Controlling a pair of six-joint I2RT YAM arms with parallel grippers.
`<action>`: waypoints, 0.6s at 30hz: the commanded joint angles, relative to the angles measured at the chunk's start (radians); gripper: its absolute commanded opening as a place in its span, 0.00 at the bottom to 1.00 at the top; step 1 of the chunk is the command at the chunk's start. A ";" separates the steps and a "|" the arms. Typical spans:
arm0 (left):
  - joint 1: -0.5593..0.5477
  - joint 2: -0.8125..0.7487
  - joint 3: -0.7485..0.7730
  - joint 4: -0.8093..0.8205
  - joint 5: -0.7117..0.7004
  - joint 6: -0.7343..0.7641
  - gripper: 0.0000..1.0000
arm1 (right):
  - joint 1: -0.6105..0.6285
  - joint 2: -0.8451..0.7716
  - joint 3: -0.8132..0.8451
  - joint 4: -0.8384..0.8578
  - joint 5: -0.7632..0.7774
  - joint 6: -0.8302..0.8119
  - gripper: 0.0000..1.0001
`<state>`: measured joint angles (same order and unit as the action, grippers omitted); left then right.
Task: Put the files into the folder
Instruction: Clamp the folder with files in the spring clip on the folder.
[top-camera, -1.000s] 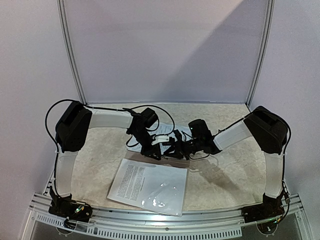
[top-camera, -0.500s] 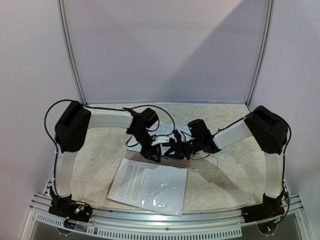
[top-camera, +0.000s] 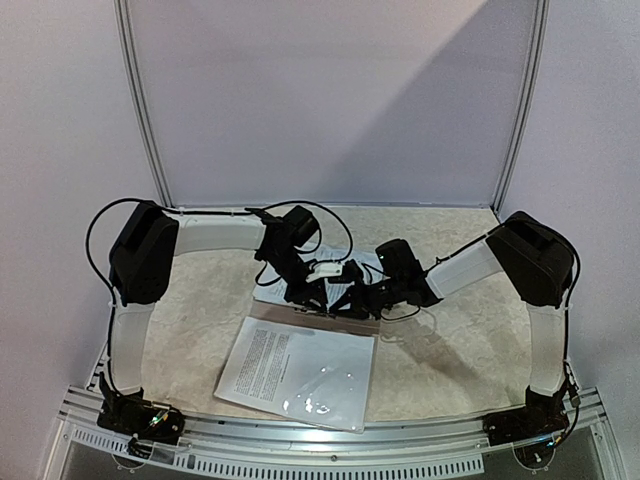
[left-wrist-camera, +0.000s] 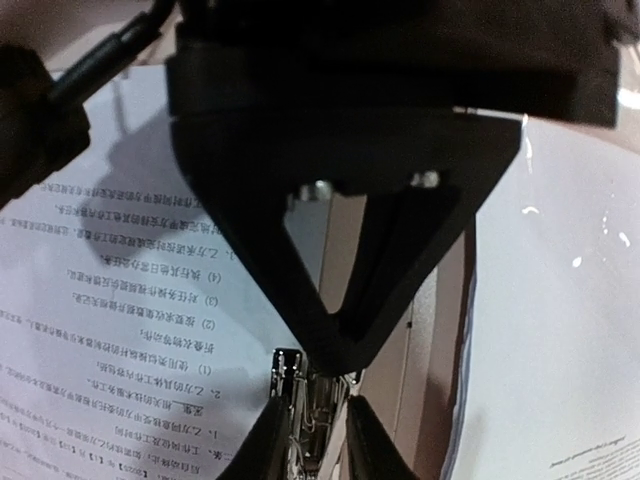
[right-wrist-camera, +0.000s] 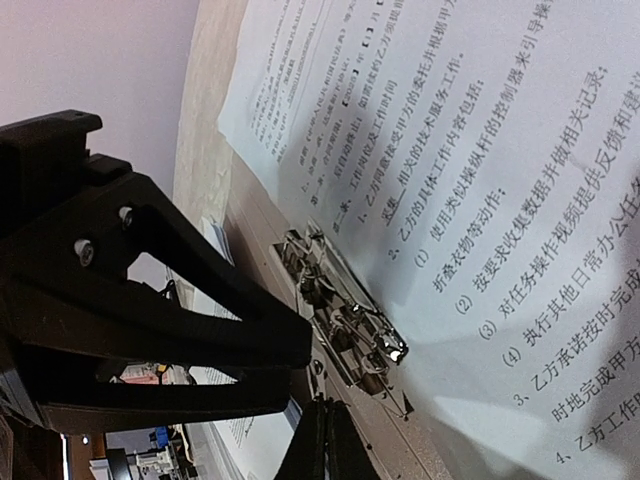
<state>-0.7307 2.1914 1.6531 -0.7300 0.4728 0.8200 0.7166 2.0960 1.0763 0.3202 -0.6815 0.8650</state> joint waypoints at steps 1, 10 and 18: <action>-0.009 0.028 0.018 -0.014 -0.010 0.009 0.20 | -0.008 0.075 -0.021 -0.128 0.088 -0.019 0.02; -0.008 0.039 -0.002 -0.022 0.017 0.018 0.20 | -0.013 0.086 -0.020 -0.124 0.091 -0.015 0.02; 0.002 0.036 -0.001 -0.028 0.002 0.026 0.23 | -0.019 0.106 -0.018 -0.136 0.131 -0.003 0.02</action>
<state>-0.7303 2.2127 1.6531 -0.7376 0.4713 0.8375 0.7044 2.1162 1.0832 0.3317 -0.6868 0.8631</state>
